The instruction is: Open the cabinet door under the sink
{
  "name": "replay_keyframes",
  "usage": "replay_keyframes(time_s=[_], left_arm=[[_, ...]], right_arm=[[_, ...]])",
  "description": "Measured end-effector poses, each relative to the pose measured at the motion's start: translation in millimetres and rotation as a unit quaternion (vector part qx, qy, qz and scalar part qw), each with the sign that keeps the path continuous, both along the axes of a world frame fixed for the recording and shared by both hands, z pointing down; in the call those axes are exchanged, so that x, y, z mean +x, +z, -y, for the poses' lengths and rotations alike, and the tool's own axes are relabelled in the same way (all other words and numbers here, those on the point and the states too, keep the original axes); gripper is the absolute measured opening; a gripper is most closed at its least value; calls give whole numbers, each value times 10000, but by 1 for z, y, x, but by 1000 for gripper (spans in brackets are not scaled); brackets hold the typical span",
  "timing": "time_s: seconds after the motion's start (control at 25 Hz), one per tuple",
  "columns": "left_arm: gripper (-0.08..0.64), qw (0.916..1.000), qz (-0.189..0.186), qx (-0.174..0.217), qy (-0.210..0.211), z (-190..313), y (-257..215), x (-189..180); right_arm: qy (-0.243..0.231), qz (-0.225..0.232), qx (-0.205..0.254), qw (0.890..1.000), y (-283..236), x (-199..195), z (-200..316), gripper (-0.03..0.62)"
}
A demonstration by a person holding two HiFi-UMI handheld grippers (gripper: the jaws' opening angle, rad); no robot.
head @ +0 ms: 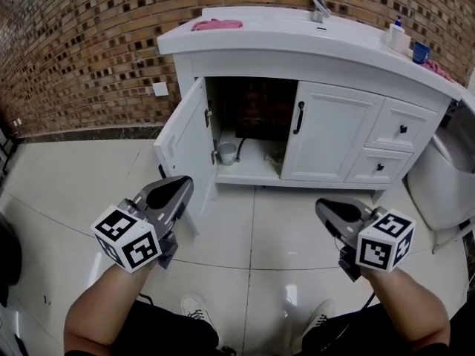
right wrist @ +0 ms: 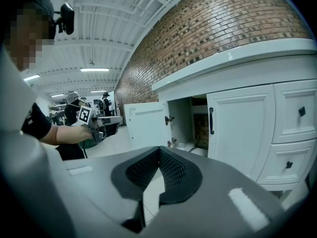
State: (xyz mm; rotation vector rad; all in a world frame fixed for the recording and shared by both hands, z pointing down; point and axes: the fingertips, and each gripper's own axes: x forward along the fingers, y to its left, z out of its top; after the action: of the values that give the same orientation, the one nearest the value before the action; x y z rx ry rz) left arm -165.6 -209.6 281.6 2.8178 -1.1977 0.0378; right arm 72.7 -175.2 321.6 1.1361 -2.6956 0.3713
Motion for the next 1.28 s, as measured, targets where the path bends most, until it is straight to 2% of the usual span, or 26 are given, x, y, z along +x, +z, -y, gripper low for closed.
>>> replay_keyframes(time_s=[0.28,0.68,1.0,1.28], left_arm=[[8,9978,236,-169,604,-6,14,54],[7,9893,403,-119,1399,-26,20,118],[7,9844,482,-199,1678,-28,29,144],[8,9831,506,-267,1741,-33,31,149]], right_arm=[[110,45,-15,9999,-3,8,-3,6],[211,130,12,9997,-8,15,-15,6],[399,45,-18,9992,-2,29,-18,6],[283,9,-63,9996,2,30,-19,6]])
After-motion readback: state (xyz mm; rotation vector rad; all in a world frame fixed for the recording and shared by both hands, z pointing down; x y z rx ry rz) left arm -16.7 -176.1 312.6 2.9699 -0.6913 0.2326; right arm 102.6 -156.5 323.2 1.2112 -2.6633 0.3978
